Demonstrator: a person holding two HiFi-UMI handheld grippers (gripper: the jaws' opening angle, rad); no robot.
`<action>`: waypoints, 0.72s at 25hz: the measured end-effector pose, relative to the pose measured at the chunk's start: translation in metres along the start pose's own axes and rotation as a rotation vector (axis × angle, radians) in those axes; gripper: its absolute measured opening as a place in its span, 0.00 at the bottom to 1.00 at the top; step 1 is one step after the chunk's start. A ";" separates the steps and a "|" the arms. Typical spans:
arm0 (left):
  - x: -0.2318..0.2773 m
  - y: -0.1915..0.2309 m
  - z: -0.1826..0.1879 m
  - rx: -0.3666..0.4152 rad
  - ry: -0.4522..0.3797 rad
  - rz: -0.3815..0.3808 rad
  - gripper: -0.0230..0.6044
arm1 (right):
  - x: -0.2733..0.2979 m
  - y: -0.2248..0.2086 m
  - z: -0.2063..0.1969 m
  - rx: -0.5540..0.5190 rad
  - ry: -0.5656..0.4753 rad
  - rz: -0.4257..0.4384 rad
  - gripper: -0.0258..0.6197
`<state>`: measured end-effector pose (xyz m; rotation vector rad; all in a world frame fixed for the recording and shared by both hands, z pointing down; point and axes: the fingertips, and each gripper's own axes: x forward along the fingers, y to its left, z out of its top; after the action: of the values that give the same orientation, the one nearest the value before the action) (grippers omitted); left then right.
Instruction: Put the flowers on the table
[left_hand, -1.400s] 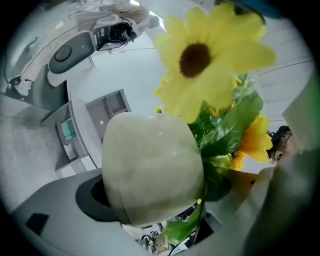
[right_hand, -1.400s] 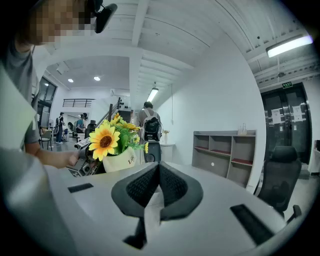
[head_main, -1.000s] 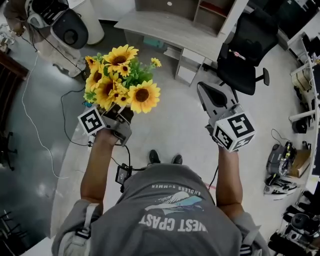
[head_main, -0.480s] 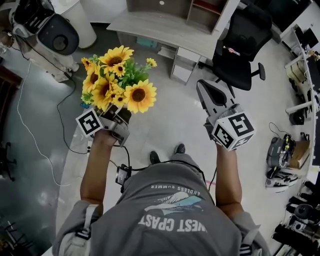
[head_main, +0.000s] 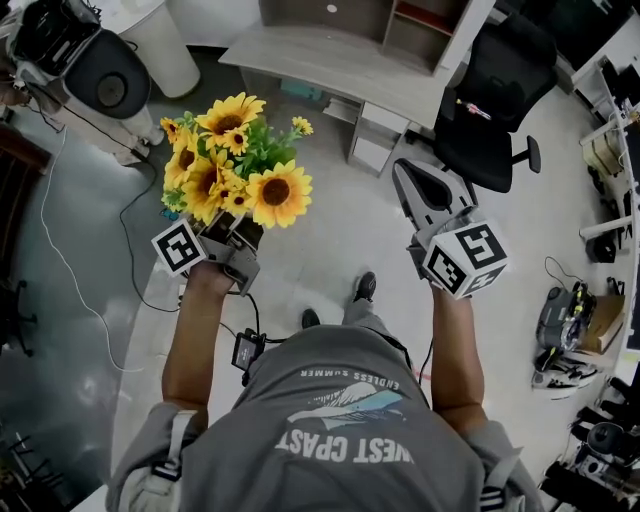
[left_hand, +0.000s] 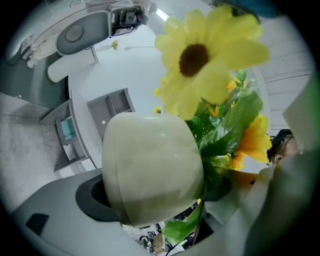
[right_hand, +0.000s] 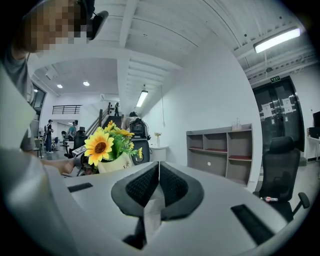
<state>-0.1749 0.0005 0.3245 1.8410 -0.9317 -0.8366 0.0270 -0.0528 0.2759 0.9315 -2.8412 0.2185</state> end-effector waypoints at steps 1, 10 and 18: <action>-0.001 0.001 0.000 0.002 -0.006 0.006 0.77 | 0.002 -0.002 0.000 0.002 -0.002 0.008 0.09; -0.007 -0.001 0.002 0.020 -0.078 0.046 0.76 | 0.013 -0.012 -0.004 0.014 0.002 0.079 0.09; -0.008 -0.001 0.004 0.042 -0.140 0.056 0.76 | 0.029 -0.016 -0.005 -0.002 0.010 0.150 0.09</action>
<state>-0.1816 0.0064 0.3234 1.8014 -1.0920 -0.9265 0.0137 -0.0808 0.2879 0.7147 -2.9033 0.2361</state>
